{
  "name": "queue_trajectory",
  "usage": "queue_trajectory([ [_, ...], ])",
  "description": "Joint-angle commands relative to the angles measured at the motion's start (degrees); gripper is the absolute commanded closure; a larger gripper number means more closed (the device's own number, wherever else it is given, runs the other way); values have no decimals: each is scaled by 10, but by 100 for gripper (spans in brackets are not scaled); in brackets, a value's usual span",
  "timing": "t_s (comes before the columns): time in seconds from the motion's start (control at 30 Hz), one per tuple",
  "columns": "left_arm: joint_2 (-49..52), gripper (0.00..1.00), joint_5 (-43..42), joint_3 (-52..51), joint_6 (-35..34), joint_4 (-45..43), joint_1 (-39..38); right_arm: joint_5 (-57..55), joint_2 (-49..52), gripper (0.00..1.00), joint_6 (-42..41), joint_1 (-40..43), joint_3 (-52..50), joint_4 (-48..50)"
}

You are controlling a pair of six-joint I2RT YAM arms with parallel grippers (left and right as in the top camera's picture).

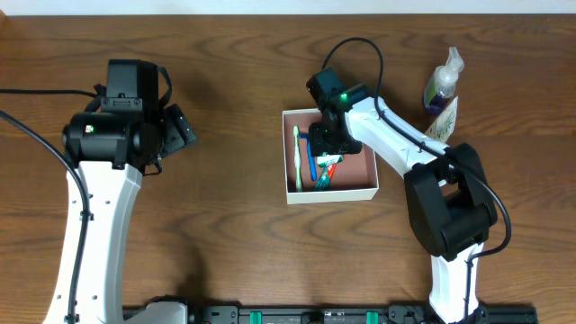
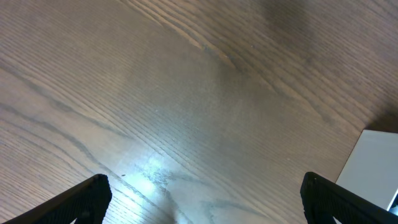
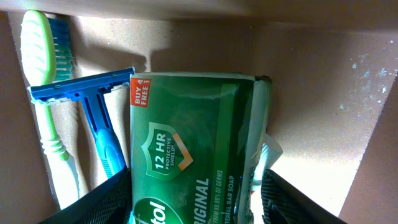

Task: Pack container
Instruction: 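Lower the soap box into the box beside the razor, then open the right gripper and withdraw it up and right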

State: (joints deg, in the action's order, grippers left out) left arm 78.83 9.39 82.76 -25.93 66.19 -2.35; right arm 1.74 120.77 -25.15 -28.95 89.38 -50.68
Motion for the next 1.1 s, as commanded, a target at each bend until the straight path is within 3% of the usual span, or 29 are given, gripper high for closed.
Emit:
queue_trajectory([
  [0.0,2,2,3,1,-9,2,2,2,3,37,3,-1,-3,1],
  [0.27,2,2,3,1,-9,2,2,-12,2,36,4,3,46,-46],
  [1.07,2,2,3,1,-9,2,2,-64,-3,23,54,51,335,-308],
])
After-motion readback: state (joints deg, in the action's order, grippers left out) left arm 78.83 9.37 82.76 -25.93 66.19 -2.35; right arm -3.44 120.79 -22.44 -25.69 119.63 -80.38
